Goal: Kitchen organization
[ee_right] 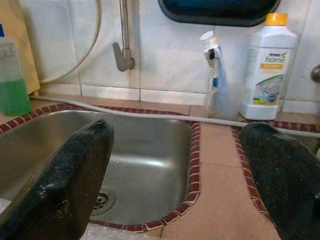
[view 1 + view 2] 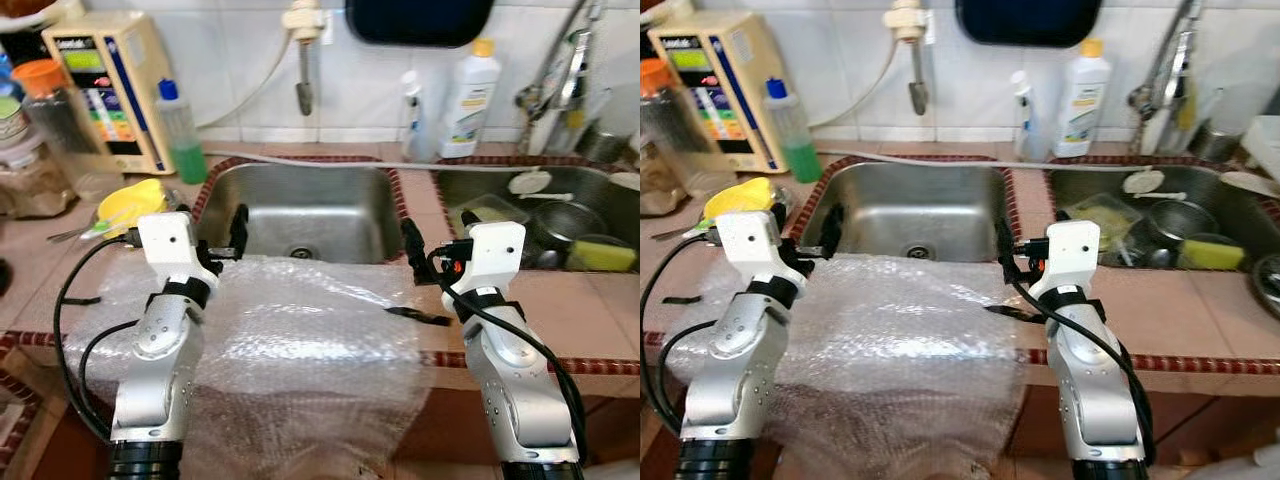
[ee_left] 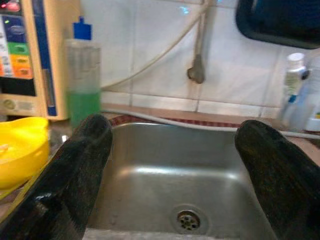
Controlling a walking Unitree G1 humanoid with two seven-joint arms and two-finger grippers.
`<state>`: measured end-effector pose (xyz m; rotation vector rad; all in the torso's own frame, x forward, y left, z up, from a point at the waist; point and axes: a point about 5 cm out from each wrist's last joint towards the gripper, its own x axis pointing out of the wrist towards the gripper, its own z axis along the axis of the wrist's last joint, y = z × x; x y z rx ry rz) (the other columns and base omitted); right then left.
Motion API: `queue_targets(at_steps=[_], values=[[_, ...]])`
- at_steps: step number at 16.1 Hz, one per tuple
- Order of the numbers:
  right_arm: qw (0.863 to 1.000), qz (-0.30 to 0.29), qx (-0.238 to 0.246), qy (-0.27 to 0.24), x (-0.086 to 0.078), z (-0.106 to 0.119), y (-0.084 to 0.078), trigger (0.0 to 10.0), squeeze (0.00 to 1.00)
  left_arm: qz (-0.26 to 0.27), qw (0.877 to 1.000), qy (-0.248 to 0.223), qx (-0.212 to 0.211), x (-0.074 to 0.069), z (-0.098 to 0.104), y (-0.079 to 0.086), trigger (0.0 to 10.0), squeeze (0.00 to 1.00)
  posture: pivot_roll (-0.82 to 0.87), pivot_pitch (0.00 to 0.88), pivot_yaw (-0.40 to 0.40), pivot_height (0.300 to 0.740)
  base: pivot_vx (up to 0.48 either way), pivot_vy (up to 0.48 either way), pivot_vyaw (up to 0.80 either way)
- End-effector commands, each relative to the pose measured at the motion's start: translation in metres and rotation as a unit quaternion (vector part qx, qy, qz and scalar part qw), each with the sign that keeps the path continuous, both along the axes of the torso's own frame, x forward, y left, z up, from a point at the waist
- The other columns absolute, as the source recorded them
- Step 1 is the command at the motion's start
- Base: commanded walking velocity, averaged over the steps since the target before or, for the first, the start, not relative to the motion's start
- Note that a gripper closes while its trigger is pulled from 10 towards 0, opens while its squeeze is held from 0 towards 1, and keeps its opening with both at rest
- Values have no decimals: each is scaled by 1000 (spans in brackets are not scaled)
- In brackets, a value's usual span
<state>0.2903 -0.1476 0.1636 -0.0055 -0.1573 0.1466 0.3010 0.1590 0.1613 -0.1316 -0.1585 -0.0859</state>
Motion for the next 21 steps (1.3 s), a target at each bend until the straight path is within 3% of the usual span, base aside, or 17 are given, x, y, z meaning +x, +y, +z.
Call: queue_targets(at_steps=[1, 7, 8, 18, 21], values=[[1000, -3, 0, -4, 0, 1, -1, 10000, 0, -4, 1000, -1, -1, 0, 3, -1, 10000, 0, 53, 0, 42, 740, 0, 292, 0], [1000, -3, -1, -5, 1, 2, -1, 10000, 0, -9, 1000, 10, -5, 1, 0, -2, 10000, 0, 52, 0, 39, 740, 0, 359, 0], [1000, -3, -1, -5, 1, 2, -1, 10000, 0, -8, 1000, 3, 10, 0, 1, -3, 10000, 0, 52, 0, 40, 740, 0, 0, 0], [1000, -14, -4, -9, 1, 4, -7, 10000, 0, -58, 998, -23, 8, -3, 8, -15, 10000, 0, 42, 0, 44, 740, 0, 0, 0], [1000, -14, -5, -9, 1, 4, -7, 10000, 0, -60, 998, -24, 10, -4, 8, -15, 10000, 0, 45, 0, 39, 740, 305, 0, 0]])
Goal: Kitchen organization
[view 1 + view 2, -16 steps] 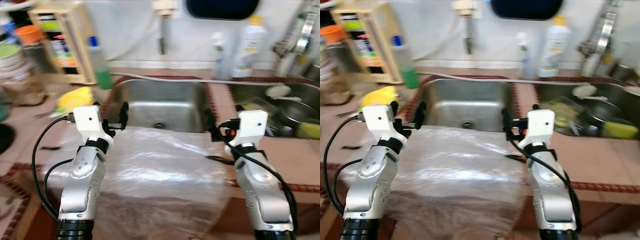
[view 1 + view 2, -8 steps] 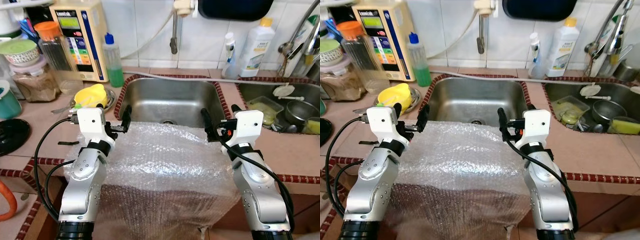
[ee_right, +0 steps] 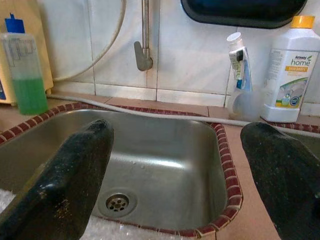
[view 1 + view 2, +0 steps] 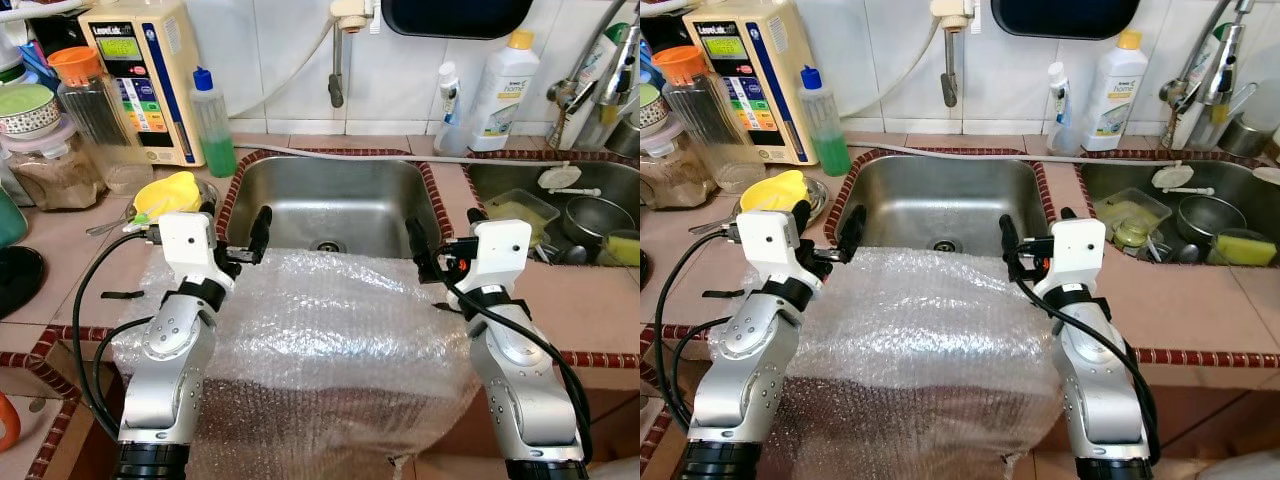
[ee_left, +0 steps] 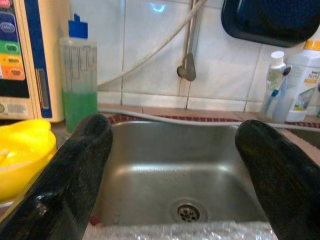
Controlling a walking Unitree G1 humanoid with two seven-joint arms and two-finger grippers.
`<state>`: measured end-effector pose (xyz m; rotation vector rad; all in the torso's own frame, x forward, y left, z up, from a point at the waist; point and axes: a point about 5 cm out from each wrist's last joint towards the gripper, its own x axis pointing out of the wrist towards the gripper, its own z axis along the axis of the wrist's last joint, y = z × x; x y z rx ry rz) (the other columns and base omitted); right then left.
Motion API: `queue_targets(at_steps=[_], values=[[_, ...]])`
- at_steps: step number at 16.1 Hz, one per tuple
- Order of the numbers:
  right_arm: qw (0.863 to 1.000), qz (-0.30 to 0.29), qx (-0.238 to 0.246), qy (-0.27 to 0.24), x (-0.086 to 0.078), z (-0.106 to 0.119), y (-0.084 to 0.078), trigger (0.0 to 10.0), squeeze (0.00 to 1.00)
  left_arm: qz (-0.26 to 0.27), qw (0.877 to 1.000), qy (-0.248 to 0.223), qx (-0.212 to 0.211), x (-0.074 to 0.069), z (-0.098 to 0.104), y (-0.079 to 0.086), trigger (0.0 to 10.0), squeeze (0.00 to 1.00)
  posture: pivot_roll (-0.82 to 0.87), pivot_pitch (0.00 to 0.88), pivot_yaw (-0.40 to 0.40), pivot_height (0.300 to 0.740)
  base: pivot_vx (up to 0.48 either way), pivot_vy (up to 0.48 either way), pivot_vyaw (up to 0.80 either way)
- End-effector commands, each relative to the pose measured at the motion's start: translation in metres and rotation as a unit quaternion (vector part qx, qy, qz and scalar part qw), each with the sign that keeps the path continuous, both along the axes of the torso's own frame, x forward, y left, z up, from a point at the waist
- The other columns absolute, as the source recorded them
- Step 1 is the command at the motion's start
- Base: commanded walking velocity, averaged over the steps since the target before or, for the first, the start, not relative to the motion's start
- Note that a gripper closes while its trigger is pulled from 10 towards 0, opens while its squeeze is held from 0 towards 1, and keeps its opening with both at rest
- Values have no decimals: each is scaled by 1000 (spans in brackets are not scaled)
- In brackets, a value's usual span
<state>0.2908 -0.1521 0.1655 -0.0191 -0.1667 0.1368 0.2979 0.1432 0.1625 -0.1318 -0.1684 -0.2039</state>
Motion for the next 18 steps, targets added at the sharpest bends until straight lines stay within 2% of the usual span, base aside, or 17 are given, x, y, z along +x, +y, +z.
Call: queue_targets(at_steps=[1, 11, 13, 18], values=[[1000, -8, 0, -3, 1, 2, -3, 10000, 0, -2, 1000, -15, 5, -1, 6, 1, 10000, 0, 45, 0, 39, 740, 322, 0, 0], [1000, -11, 0, 1, 2, -1, -4, 10000, 0, -7, 1000, -10, 4, -3, 4, 1, 10000, 0, 52, 0, 44, 740, 306, 0, 0], [1000, -13, 0, 2, 2, -2, -5, 10000, 0, -5, 1000, -6, -10, -3, 4, 1, 10000, 0, 54, 0, 45, 740, 0, 0, 0], [1000, -15, -2, 3, 3, -3, -7, 10000, 0, -13, 1000, 2, -13, -6, 1, -4, 10000, 0, 57, 0, 42, 740, 0, 0, 0]])
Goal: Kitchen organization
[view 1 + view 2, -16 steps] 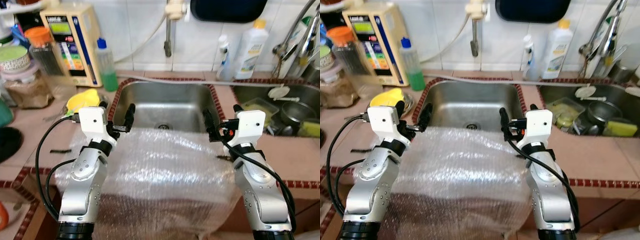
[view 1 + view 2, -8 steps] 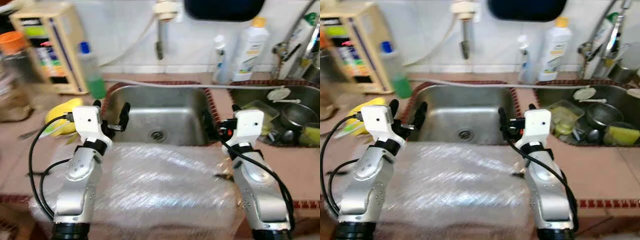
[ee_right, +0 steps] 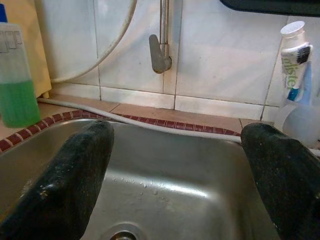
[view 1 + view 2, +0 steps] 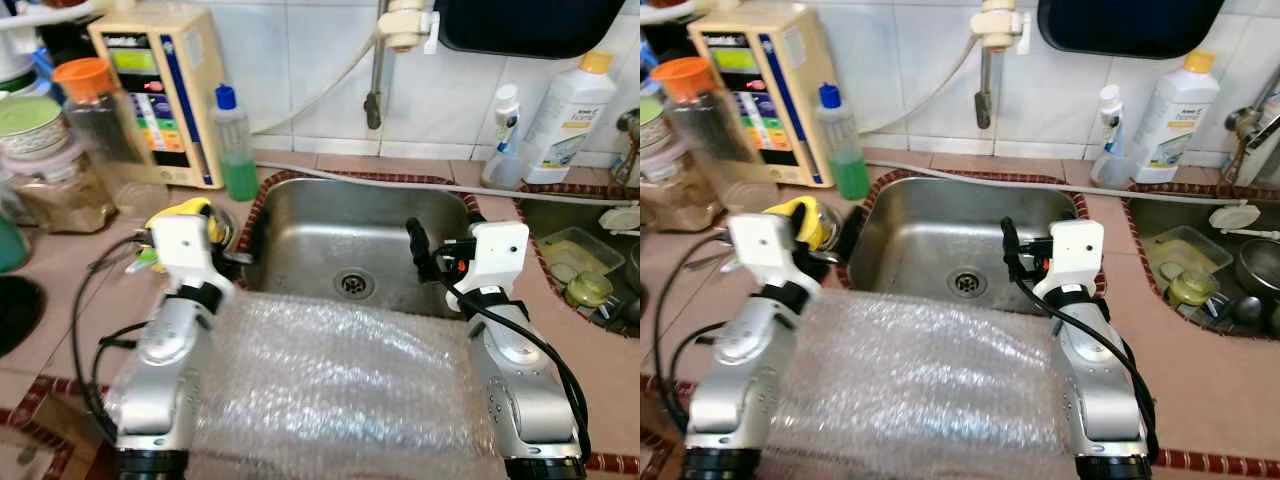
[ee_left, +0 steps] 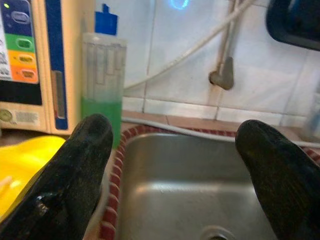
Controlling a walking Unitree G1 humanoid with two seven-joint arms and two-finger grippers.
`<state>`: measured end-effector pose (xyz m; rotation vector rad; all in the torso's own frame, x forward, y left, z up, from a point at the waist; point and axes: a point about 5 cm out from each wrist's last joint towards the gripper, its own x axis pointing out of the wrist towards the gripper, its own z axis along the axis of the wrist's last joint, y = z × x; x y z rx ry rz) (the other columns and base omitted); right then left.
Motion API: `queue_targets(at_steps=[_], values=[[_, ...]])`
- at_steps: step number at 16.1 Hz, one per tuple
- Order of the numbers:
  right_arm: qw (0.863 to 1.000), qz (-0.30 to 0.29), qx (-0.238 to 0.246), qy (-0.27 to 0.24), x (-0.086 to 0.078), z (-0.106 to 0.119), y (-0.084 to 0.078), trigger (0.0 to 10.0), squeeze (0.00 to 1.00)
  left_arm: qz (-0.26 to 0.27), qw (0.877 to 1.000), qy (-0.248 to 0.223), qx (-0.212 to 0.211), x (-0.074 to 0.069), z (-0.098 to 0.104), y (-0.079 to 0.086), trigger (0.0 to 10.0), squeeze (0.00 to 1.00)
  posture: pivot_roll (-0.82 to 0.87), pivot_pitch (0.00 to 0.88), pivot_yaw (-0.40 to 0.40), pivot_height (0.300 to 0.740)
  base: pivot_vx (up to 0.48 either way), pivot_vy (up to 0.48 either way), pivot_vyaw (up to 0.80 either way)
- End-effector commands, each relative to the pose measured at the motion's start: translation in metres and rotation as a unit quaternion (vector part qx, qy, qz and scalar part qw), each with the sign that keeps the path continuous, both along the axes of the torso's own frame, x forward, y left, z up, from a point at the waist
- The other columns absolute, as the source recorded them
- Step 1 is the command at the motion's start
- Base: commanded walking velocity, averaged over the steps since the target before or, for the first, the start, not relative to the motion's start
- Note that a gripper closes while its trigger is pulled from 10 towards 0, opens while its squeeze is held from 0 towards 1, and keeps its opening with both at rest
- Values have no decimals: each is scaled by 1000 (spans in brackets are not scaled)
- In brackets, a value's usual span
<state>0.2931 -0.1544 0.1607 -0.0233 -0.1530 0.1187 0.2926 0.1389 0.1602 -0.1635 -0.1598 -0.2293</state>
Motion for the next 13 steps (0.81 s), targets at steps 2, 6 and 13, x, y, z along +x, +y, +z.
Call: queue_targets(at_steps=[2, 6, 13], values=[[1000, -5, 0, -4, 1, 2, -5, 10000, 0, 8, 1000, 0, 10, -2, 1, 1, 10000, 0, 61, 0, 41, 740, 0, 0, 0], [996, 82, 14, 13, 1, 3, 7, 10000, 0, 103, 994, 1, 42, 0, 0, 25, 10000, 0, 65, 0, 37, 740, 0, 0, 0], [969, 240, 21, 61, -19, -6, 32, 10000, 0, 228, 970, 26, 75, -11, -12, 67, 10000, 0, 75, 0, 29, 740, 0, 0, 0]])
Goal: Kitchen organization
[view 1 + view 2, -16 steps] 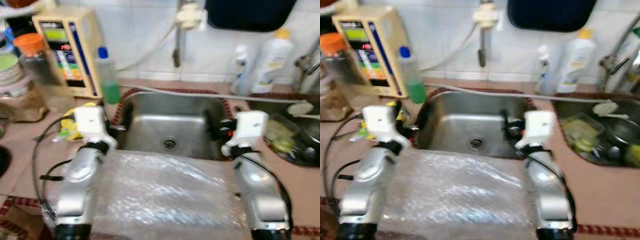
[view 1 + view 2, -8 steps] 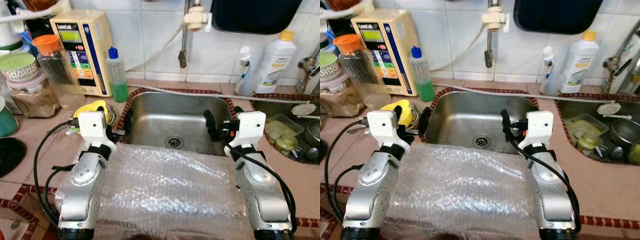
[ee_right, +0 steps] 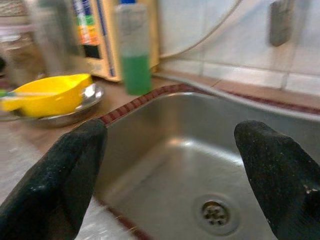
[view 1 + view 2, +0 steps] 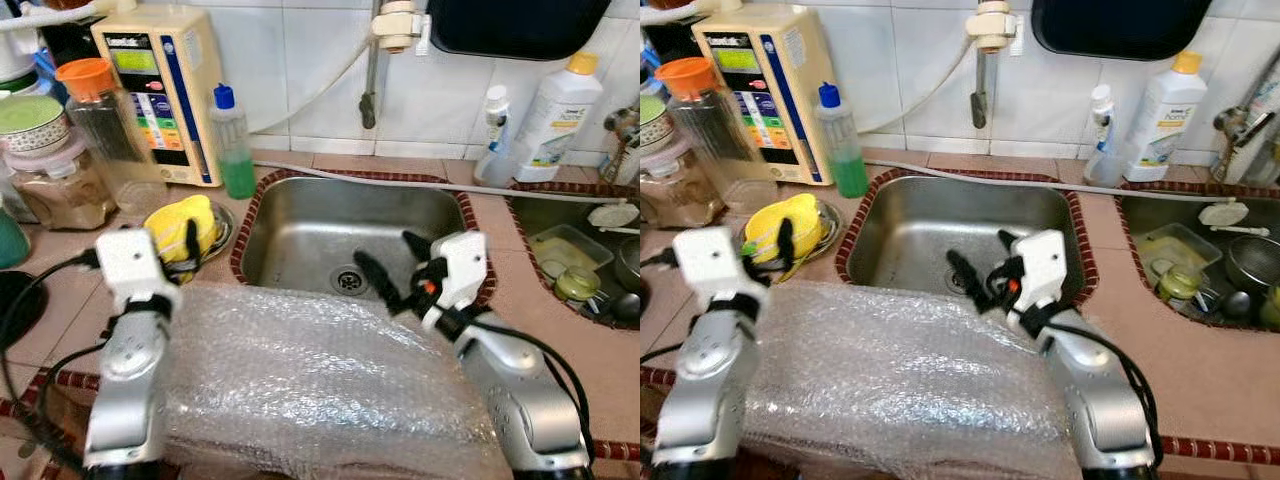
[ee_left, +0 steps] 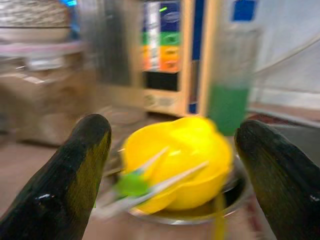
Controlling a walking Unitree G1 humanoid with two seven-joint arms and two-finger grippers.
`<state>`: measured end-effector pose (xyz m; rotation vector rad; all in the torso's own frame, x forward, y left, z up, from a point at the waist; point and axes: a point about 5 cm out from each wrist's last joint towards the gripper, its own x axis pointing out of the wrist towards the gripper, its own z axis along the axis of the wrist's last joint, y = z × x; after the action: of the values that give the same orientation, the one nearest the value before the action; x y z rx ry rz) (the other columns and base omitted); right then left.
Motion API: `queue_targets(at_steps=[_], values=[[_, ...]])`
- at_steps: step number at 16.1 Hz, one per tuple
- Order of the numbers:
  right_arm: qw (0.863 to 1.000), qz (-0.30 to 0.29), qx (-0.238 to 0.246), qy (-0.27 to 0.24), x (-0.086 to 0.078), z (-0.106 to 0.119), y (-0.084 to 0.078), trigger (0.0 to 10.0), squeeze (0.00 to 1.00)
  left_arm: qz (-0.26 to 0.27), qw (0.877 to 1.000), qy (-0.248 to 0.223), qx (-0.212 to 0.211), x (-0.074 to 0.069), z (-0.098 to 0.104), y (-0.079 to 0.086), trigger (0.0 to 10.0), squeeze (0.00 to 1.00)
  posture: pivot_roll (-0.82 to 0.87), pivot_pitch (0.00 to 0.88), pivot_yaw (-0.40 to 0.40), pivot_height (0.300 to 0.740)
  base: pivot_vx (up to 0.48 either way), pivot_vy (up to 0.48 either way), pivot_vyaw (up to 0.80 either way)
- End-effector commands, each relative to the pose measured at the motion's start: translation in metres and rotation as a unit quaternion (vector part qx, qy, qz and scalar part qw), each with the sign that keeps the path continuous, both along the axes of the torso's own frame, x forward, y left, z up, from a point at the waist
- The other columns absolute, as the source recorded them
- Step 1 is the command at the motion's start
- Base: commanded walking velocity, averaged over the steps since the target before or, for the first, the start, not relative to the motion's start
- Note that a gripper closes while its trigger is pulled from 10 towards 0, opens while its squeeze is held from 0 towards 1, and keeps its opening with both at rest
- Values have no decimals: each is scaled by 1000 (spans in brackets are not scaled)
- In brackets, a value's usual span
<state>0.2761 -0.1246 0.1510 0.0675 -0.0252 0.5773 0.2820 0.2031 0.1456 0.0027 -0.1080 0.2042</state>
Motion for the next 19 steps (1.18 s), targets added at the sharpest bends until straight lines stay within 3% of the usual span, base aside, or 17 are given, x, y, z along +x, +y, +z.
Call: queue_targets(at_steps=[1, 2, 3, 4, 5, 7, 8, 9, 11, 13, 15, 19], values=[[1000, 15, 0, -2, -3, 3, 4, 10000, 0, 8, 1000, -8, 11, -2, 3, 4, 10000, 0, 77, 0, 29, 740, 0, 0, 0], [1000, 25, 2, 0, -4, 2, 5, 10000, 0, 13, 1000, -9, 11, -2, 4, 5, 10000, 0, 77, 0, 29, 740, 0, 0, 0], [999, 49, 5, 6, -8, 1, 9, 10000, 0, 16, 1000, -7, 5, -4, 3, 6, 10000, 431, 81, 0, 30, 740, 0, 0, 0], [998, 66, 9, 13, -11, 1, 11, 10000, 0, 20, 1000, -6, -4, -5, 2, 7, 10000, 965, 85, 0, 30, 740, 0, 0, 0], [996, 89, 6, 18, -14, 0, 14, 10000, 0, 27, 1000, -2, -6, -6, 1, 9, 10000, 1000, 88, 0, 29, 740, 0, 0, 0], [994, 109, -3, 27, -18, -2, 16, 10000, 0, 33, 999, 12, -22, -5, -4, 10, 10000, 1000, 88, 0, 28, 740, 0, 0, 0], [994, 109, -4, 28, -18, -2, 16, 10000, 0, 32, 999, 17, -34, -4, -6, 10, 10000, 667, 88, 0, 28, 740, 0, 0, 0], [994, 106, -3, 28, -17, -2, 15, 10000, 0, 25, 998, 21, -48, -3, -8, 9, 10000, 0, 88, 0, 27, 740, 0, 0, 0], [996, 82, -13, 25, -14, -2, 14, 10000, 0, 6, 998, 17, -61, 1, -7, 4, 10000, 0, 88, 0, 26, 740, 0, 0, 0], [999, 40, 7, 19, -10, 2, 10, 10000, 0, -12, 999, 3, -42, 3, 0, -2, 10000, 0, 80, 0, 33, 740, 0, 0, 0], [999, 34, 1, 14, -12, 2, 12, 10000, 0, -22, 1000, -15, -16, 1, 9, -6, 10000, 0, 80, 0, 33, 740, 0, 0, 0], [999, 31, 13, 16, -12, 3, 13, 10000, 0, -27, 999, -17, -15, 0, 11, -9, 10000, 0, 76, 0, 39, 740, 0, 0, 0]])
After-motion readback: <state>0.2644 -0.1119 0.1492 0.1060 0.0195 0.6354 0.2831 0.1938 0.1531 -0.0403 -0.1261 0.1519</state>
